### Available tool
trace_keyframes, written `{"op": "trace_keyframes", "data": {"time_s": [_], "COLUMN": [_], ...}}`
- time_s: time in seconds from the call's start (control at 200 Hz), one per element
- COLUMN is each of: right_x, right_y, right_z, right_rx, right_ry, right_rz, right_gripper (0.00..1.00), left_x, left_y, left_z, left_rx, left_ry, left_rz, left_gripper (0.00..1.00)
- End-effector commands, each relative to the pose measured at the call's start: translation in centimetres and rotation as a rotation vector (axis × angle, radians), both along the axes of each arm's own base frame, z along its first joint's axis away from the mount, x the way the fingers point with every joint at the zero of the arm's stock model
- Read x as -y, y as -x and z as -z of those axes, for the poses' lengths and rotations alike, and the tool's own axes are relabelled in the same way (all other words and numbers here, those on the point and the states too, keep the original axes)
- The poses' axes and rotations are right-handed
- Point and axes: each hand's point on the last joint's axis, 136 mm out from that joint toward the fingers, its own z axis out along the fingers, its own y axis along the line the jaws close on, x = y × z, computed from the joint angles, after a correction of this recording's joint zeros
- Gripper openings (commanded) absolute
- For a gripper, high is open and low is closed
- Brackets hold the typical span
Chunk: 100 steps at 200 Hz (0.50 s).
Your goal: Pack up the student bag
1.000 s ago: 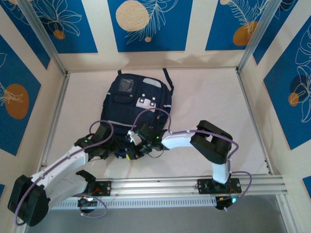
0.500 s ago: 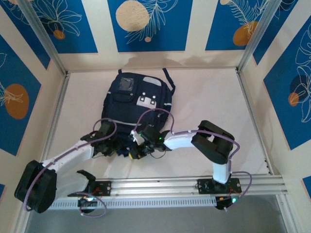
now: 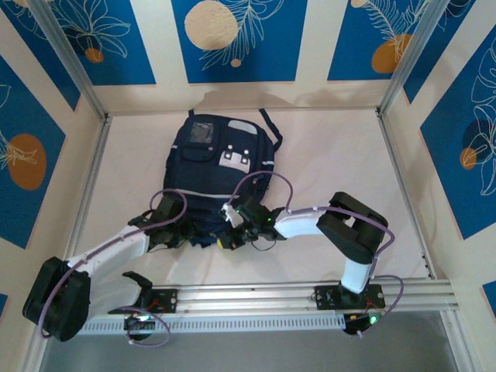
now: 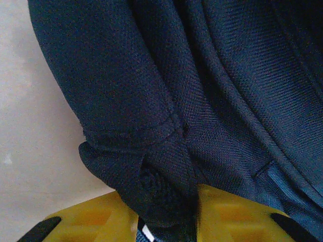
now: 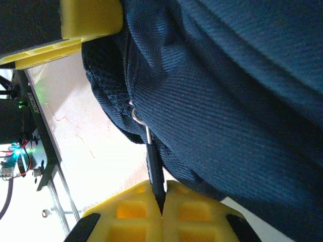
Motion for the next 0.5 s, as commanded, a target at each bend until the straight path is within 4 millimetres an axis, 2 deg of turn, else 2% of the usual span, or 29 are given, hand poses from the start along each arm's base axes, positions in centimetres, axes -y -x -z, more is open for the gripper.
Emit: {"op": "trace_keyframes", "data": {"time_s": [0.0,0.18,0.38,0.495], "right_x": [4.9,5.4,2.9,1.7], "right_y": [-0.1,-0.3,0.1,0.0], "right_z": [3.6,2.9,0.9,0.8], "right_rx": [-0.051,-0.033,-0.036,-0.047], "right_ry": [0.176,0.163,0.008,-0.028], "right_rz": [0.088,0.08,0.035,0.029], "right_gripper": [0.0,0.0,0.0,0.05], "left_x": [-3.4,-3.3,-1.9,-1.3], "left_y": [1.6,1.5,1.2,1.1], "left_z": [2.1,1.8,1.4,1.3], "left_rx": [-0.063,-0.057,-0.042,-0.038], "left_ry": [-0.148,-0.147,-0.082,-0.062], "left_rz": [-0.033,-0.02,0.019,0.034], "left_gripper": [0.32,0.32,0.32,0.32]}}
